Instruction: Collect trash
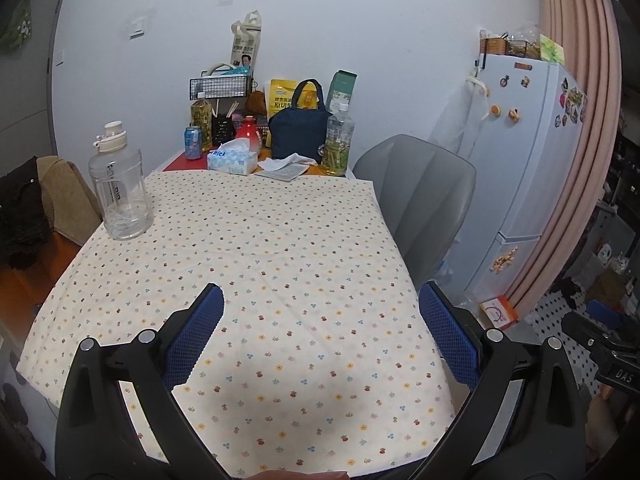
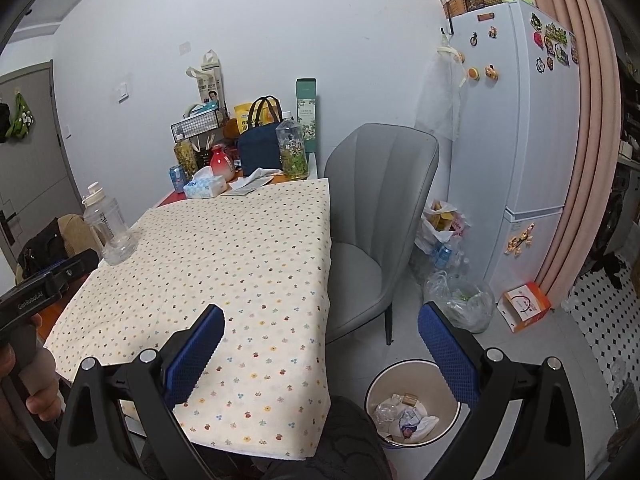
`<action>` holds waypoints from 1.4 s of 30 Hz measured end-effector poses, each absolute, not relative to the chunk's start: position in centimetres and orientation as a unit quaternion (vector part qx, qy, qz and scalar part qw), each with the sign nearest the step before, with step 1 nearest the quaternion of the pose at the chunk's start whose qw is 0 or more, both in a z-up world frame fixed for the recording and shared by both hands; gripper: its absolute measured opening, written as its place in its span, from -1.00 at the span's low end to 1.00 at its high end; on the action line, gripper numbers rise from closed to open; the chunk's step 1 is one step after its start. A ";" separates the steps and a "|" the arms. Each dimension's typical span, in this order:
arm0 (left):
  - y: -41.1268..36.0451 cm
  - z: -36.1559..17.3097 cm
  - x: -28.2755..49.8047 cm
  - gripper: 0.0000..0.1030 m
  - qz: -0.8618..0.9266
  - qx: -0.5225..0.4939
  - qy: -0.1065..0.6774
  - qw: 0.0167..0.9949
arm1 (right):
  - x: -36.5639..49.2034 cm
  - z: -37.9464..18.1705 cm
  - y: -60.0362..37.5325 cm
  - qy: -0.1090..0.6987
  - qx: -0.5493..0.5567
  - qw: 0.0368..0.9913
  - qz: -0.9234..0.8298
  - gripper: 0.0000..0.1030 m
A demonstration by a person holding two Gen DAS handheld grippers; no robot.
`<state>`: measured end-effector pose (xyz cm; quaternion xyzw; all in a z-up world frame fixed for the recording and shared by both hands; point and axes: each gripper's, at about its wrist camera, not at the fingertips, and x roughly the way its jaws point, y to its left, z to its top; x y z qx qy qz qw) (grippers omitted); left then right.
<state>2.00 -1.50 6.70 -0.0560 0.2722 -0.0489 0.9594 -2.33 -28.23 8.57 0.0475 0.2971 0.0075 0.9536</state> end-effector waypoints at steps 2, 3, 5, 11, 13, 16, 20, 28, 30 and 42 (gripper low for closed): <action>-1.6 6.7 2.0 0.88 -0.048 -0.056 0.273 0.959 | -2.2 8.4 -28.2 0.298 0.048 0.953 0.009 0.85; -1.6 6.6 2.1 0.88 -0.049 -0.054 0.273 0.959 | -2.1 8.4 -28.3 0.299 0.049 0.953 0.009 0.85; -1.6 6.5 2.1 0.88 -0.050 -0.054 0.275 0.959 | -2.0 8.2 -28.3 0.300 0.048 0.953 0.009 0.85; -1.9 6.3 2.3 0.88 -0.055 -0.054 0.277 0.958 | -2.0 7.9 -27.9 0.299 0.042 0.953 0.013 0.85; -1.8 6.2 2.4 0.88 -0.054 -0.054 0.278 0.958 | -2.1 7.9 -27.8 0.298 0.042 0.953 0.014 0.85; -1.8 6.2 2.5 0.88 -0.051 -0.055 0.279 0.957 | -2.1 8.0 -27.8 0.297 0.043 0.954 0.016 0.85; -1.7 6.1 2.4 0.88 -0.050 -0.057 0.279 0.957 | -2.0 7.8 -27.8 0.299 0.045 0.953 0.017 0.85; -1.7 6.0 2.4 0.88 -0.051 -0.059 0.281 0.956 | -1.9 7.7 -27.9 0.300 0.044 0.953 0.016 0.85; -1.7 6.0 2.4 0.88 -0.051 -0.061 0.282 0.956 | -1.9 7.7 -27.9 0.301 0.045 0.953 0.016 0.85; -1.8 5.7 2.5 0.88 -0.052 -0.061 0.285 0.955 | -1.8 7.5 -28.1 0.301 0.046 0.952 0.014 0.85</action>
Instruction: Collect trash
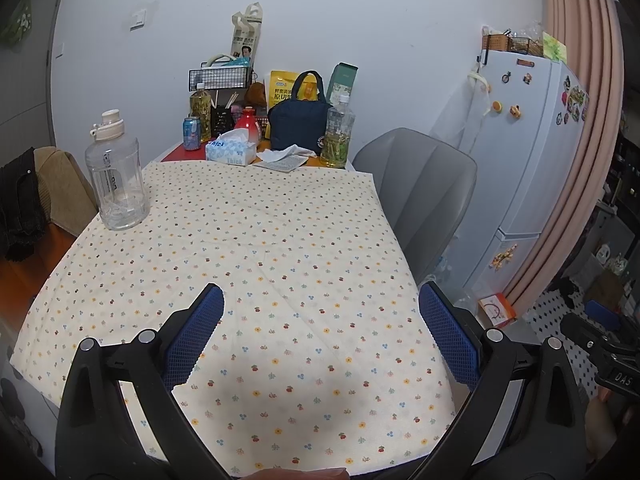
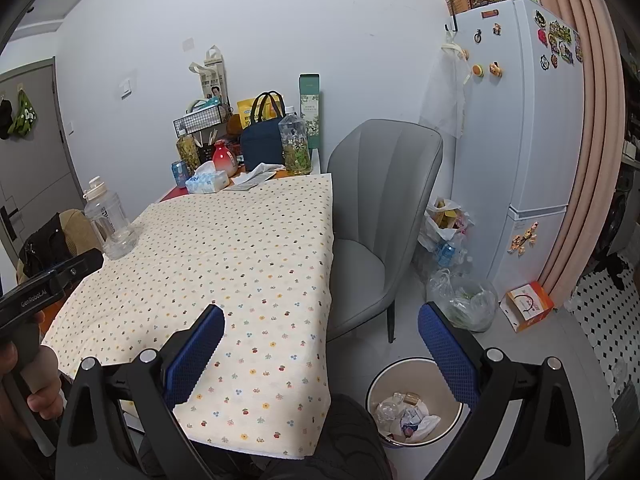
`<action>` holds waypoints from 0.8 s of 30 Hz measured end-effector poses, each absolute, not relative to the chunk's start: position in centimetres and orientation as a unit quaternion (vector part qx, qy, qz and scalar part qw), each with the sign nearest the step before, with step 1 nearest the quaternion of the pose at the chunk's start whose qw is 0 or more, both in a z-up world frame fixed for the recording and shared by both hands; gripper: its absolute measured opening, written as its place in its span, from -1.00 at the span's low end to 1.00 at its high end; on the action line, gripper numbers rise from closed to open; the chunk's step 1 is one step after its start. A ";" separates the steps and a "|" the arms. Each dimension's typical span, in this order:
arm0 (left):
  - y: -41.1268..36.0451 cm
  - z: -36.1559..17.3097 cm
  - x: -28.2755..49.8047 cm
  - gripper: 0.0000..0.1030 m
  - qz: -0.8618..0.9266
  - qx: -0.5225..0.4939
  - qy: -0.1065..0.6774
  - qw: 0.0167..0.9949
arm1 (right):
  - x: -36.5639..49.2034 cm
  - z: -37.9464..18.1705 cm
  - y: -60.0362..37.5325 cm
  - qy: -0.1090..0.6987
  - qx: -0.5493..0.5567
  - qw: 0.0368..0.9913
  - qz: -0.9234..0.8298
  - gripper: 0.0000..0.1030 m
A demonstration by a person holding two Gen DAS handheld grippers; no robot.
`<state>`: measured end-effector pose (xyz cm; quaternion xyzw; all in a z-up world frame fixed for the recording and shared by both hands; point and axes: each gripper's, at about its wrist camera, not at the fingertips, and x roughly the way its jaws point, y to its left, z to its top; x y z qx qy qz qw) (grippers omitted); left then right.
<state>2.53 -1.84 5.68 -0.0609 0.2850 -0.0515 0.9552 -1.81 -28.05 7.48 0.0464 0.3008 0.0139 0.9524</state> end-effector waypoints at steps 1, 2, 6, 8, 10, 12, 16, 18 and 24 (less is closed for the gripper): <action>-1.9 5.6 2.5 0.88 -0.052 -0.061 0.285 0.955 | -1.8 7.5 -28.1 0.301 0.047 0.952 0.014 0.85; -1.9 5.6 2.5 0.88 -0.052 -0.061 0.285 0.955 | -1.8 7.4 -28.1 0.301 0.047 0.952 0.014 0.85; -1.9 5.5 2.5 0.88 -0.052 -0.060 0.286 0.955 | -1.8 7.3 -28.2 0.301 0.047 0.952 0.013 0.85; -2.0 5.6 2.5 0.88 -0.052 -0.060 0.286 0.955 | -1.8 7.3 -28.2 0.301 0.047 0.952 0.013 0.85; -2.0 5.5 2.5 0.88 -0.053 -0.060 0.287 0.955 | -1.8 7.3 -28.2 0.301 0.047 0.952 0.013 0.85; -2.0 5.5 2.6 0.88 -0.053 -0.060 0.288 0.954 | -1.8 7.3 -28.2 0.302 0.047 0.952 0.014 0.85; -2.0 5.4 2.6 0.88 -0.054 -0.060 0.289 0.954 | -1.8 7.2 -28.2 0.302 0.047 0.952 0.013 0.85; -2.0 5.3 2.7 0.88 -0.054 -0.059 0.290 0.954 | -1.8 7.0 -28.3 0.302 0.048 0.952 0.012 0.85; -2.1 5.3 2.8 0.88 -0.054 -0.059 0.290 0.954 | -1.8 6.7 -28.4 0.302 0.049 0.952 0.011 0.85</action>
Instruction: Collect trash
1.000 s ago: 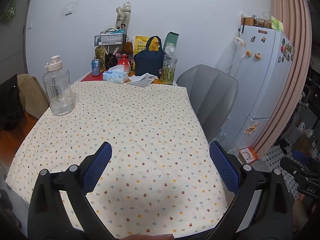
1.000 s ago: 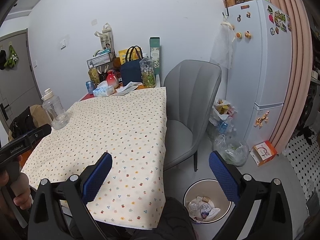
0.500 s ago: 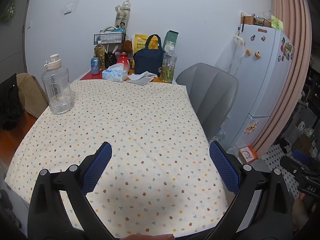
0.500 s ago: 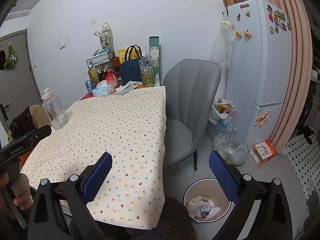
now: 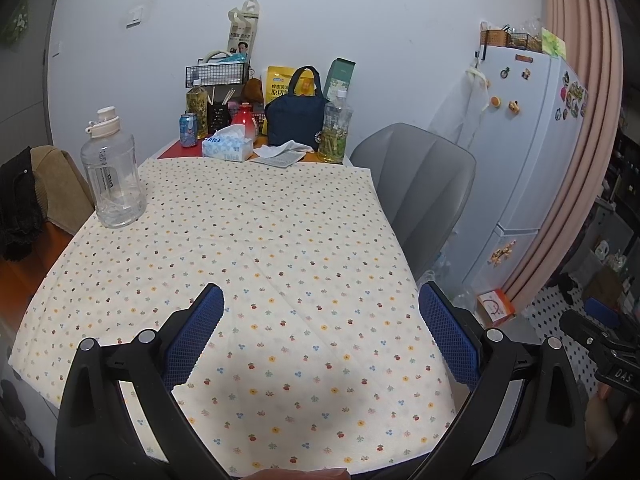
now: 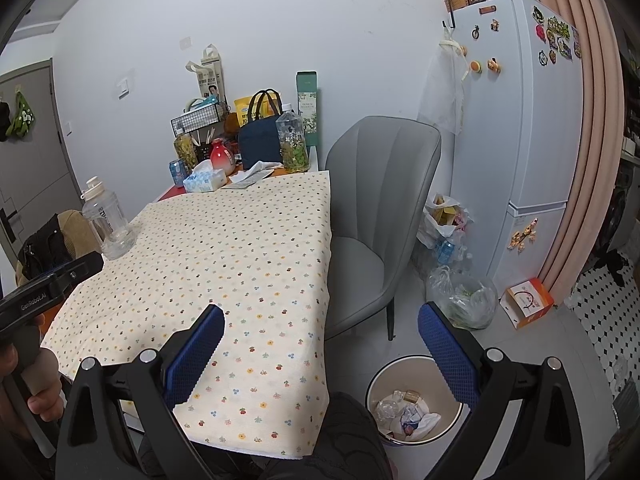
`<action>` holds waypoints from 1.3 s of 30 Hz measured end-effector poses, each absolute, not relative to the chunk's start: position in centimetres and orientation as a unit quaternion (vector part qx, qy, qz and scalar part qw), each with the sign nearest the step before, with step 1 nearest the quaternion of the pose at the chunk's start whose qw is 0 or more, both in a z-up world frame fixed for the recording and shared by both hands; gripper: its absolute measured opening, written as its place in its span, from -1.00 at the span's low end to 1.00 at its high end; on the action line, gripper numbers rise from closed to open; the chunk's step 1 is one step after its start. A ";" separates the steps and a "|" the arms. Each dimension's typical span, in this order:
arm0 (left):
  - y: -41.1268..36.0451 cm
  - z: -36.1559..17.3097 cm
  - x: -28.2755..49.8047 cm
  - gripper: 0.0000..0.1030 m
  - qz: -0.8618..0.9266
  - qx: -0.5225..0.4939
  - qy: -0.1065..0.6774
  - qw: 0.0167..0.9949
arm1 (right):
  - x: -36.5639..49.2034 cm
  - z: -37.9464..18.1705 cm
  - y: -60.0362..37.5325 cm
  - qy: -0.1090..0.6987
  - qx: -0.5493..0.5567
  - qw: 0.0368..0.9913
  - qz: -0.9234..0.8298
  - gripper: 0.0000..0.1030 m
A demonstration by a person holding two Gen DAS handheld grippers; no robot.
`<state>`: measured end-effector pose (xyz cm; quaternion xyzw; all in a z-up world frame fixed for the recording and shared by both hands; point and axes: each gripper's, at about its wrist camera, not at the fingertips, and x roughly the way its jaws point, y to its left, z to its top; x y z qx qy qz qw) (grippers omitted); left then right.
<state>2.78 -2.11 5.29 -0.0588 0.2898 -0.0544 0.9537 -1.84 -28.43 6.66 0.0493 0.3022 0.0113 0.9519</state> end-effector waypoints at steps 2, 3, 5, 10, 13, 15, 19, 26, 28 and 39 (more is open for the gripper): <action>-2.1 5.3 2.8 0.88 -0.054 -0.059 0.290 0.954 | -1.8 6.7 -28.4 0.302 0.049 0.952 0.012 0.85; -2.1 5.3 2.8 0.88 -0.054 -0.059 0.290 0.954 | -1.8 6.7 -28.5 0.303 0.049 0.952 0.011 0.85; -2.1 5.3 2.8 0.88 -0.054 -0.059 0.290 0.954 | -1.8 6.6 -28.5 0.303 0.049 0.952 0.011 0.85; -2.1 5.2 2.9 0.88 -0.055 -0.060 0.292 0.953 | -1.8 6.6 -28.5 0.303 0.049 0.952 0.012 0.85; -2.1 5.2 3.0 0.88 -0.056 -0.060 0.293 0.953 | -1.8 6.6 -28.5 0.303 0.049 0.952 0.012 0.85; -2.1 5.2 3.0 0.88 -0.056 -0.060 0.293 0.953 | -1.8 6.6 -28.6 0.303 0.049 0.952 0.012 0.85; -2.1 5.2 3.1 0.88 -0.056 -0.060 0.294 0.952 | -1.8 6.6 -28.6 0.303 0.049 0.952 0.013 0.85; -2.1 5.2 3.0 0.88 -0.058 -0.057 0.293 0.953 | -1.8 6.2 -28.3 0.304 0.047 0.951 0.015 0.85; -2.0 5.2 3.0 0.88 -0.058 -0.056 0.292 0.953 | -1.8 6.3 -28.2 0.304 0.048 0.951 0.014 0.85; -2.1 5.0 3.1 0.88 -0.061 -0.058 0.296 0.951 | -1.8 6.3 -28.0 0.304 0.049 0.951 0.013 0.85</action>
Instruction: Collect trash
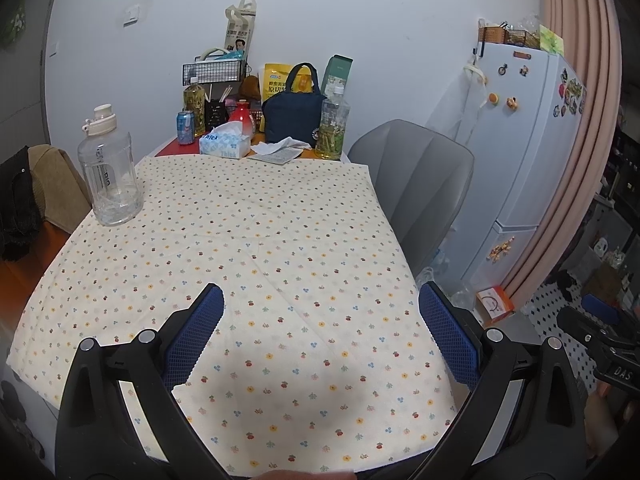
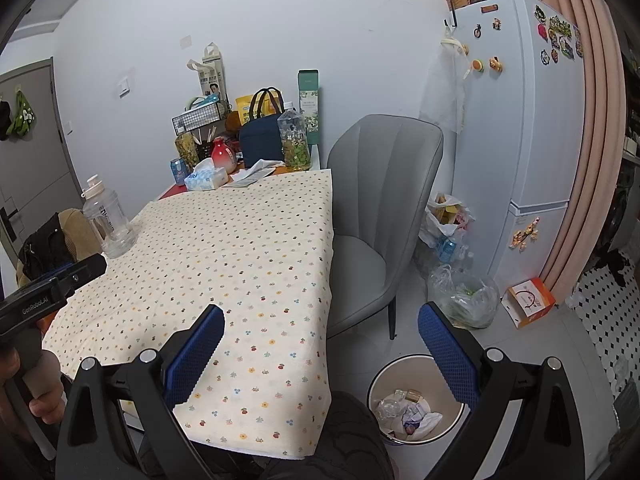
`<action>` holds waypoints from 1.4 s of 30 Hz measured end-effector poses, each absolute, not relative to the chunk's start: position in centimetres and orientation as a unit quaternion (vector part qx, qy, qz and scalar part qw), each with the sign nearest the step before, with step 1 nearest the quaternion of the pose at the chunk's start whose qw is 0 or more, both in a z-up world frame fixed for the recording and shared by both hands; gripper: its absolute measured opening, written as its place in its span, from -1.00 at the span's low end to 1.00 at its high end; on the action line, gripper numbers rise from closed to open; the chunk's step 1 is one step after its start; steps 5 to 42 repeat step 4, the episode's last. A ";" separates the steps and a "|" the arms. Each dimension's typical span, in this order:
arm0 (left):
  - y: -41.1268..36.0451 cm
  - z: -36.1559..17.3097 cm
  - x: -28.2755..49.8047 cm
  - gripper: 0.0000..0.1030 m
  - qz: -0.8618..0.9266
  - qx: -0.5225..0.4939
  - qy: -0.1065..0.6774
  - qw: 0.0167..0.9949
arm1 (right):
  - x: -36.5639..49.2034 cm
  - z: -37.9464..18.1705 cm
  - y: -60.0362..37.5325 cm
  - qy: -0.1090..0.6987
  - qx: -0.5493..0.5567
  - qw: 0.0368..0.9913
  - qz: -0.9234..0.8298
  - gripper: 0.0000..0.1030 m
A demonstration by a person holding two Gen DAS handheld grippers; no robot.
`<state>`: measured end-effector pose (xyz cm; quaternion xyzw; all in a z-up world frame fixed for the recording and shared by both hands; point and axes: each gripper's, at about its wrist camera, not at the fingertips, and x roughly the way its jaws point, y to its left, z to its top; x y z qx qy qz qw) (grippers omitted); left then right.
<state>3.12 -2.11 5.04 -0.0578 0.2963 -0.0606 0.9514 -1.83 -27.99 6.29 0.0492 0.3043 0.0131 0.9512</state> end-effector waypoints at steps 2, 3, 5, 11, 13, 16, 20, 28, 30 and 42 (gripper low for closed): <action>-2.2 4.9 3.1 0.88 -0.062 -0.058 0.297 0.951 | -1.6 6.4 -27.9 0.305 0.049 0.951 0.014 0.85; -2.2 4.8 3.2 0.88 -0.062 -0.058 0.298 0.951 | -1.6 6.3 -27.8 0.306 0.049 0.951 0.015 0.85; -2.2 4.7 3.3 0.88 -0.062 -0.059 0.298 0.951 | -1.5 6.3 -27.7 0.307 0.049 0.950 0.016 0.85; -2.2 4.7 3.3 0.88 -0.062 -0.059 0.298 0.951 | -1.5 6.3 -27.7 0.307 0.049 0.950 0.016 0.85; -2.2 4.7 3.3 0.88 -0.062 -0.059 0.298 0.951 | -1.5 6.3 -27.7 0.307 0.049 0.950 0.016 0.85; -2.2 4.7 3.3 0.88 -0.062 -0.059 0.298 0.951 | -1.5 6.3 -27.7 0.307 0.049 0.950 0.016 0.85; -2.2 4.7 3.3 0.88 -0.062 -0.059 0.298 0.951 | -1.5 6.3 -27.7 0.307 0.049 0.950 0.016 0.85; -2.2 4.7 3.3 0.88 -0.062 -0.059 0.298 0.951 | -1.5 6.3 -27.7 0.307 0.049 0.950 0.016 0.85; -2.2 4.7 3.3 0.88 -0.062 -0.059 0.298 0.951 | -1.5 6.3 -27.7 0.307 0.049 0.950 0.016 0.85; -2.2 4.7 3.3 0.88 -0.062 -0.059 0.298 0.951 | -1.5 6.3 -27.7 0.307 0.049 0.950 0.016 0.85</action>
